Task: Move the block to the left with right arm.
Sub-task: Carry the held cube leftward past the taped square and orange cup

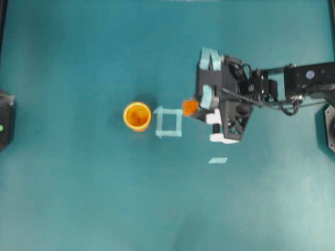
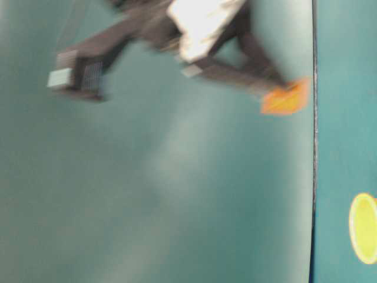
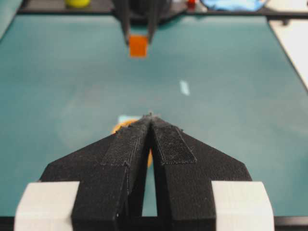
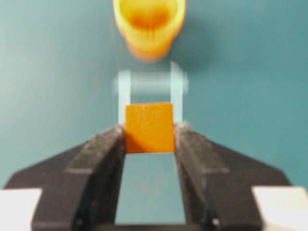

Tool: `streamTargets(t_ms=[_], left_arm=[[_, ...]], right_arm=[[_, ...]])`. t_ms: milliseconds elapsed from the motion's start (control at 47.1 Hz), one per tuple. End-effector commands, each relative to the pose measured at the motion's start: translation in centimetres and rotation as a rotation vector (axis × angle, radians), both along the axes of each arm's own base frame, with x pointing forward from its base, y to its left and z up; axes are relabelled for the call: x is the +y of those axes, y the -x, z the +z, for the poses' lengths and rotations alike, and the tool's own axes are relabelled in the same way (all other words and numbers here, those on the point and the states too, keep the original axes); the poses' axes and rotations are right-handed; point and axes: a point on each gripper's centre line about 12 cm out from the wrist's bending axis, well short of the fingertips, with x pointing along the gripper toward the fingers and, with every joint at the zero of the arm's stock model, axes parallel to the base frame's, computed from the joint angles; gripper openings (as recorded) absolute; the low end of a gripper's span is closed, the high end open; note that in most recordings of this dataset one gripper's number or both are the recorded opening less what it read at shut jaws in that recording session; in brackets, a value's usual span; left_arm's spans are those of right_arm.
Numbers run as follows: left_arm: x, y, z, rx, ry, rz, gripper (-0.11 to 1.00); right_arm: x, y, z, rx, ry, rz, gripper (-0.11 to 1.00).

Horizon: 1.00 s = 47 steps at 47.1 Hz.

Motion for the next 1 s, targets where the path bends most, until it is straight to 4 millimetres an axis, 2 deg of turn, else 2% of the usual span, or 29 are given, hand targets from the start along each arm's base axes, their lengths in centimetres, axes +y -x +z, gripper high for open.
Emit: streamTargets(t_ms=[0,85,276,552,807,977], left_arm=[[0.0,0.1,1.0,-0.025,-0.001,-0.001,0.0],[0.0,0.2,0.9,-0.017,0.0,-0.001,0.0],[0.0,0.5,1.0,0.003,-0.001,-0.001,0.0],[0.0,1.1,1.2,0.023,-0.001,0.0,0.0],[0.0,1.5,1.1,0.04,-0.003,0.0,0.0],[0.0,1.7,1.1,0.032,-0.002,-0.001,0.0]], right_arm=[[0.0,-1.8,3.7,-0.106,0.008,0.005,0.39],[0.0,-3.9,4.8,-0.152,0.009,0.006,0.39],[-0.2,-8.5,5.6,-0.199,0.011,0.007,0.39],[-0.4,-14.8,4.5,-0.224,0.012,0.007,0.39],[-0.5,-18.2,4.2,-0.274,0.012,0.007,0.39],[-0.5,-19.5,4.0,-0.317,0.011,0.007,0.39]])
